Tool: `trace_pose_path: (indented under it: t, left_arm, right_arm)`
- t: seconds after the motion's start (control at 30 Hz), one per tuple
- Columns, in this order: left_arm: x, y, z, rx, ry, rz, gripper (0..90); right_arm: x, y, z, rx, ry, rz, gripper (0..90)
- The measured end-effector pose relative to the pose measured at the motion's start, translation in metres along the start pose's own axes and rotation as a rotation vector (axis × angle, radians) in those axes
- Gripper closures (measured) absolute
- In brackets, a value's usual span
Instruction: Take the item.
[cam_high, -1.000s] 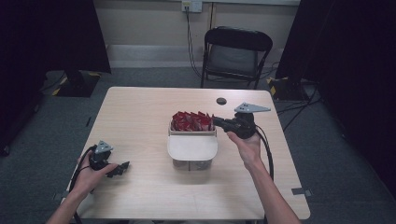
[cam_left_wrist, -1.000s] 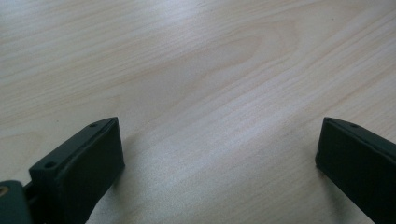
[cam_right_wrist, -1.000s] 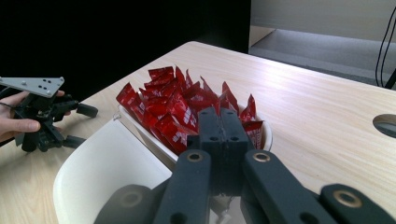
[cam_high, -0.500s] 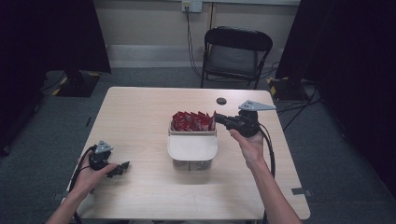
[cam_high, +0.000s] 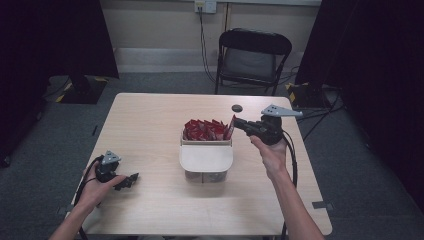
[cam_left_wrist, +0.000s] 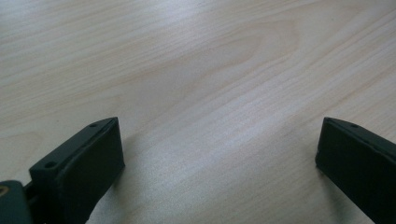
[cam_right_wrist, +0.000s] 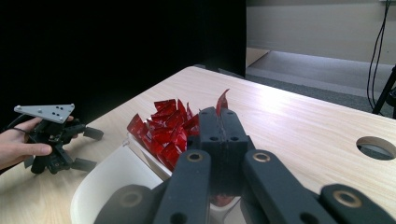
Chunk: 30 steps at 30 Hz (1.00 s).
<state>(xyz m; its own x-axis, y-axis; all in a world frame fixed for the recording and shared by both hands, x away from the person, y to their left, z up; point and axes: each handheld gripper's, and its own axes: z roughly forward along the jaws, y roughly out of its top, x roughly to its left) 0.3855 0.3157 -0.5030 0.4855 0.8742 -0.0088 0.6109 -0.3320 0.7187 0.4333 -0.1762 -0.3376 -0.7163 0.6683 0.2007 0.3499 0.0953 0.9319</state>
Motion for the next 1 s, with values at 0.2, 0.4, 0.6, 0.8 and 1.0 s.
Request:
trace_pose_path:
  t: [0.2, 0.4, 0.6, 0.8, 1.0]
  left_arm:
    - [0.0, 0.0, 0.0, 0.0, 0.0, 0.0, 0.2]
    - [0.0, 0.0, 0.0, 0.0, 0.0, 0.0, 0.2]
    - [0.0, 0.0, 0.0, 0.0, 0.0, 0.001, 0.2]
    - [0.0, 0.0, 0.0, 0.0, 0.0, 0.0, 0.2]
    - [0.0, 0.0, 0.0, 0.001, 0.0, 0.001, 0.2]
  right_arm:
    - [-0.001, 0.002, -0.003, -0.017, -0.001, 0.005, 90.0]
    - [-0.002, 0.008, -0.011, -0.048, -0.002, 0.006, 90.0]
    - [-0.002, 0.009, -0.014, -0.055, -0.005, 0.006, 90.0]
    - [-0.003, 0.012, -0.018, -0.073, -0.007, 0.008, 90.0]
    - [-0.004, 0.016, -0.025, -0.093, -0.011, 0.005, 90.0]
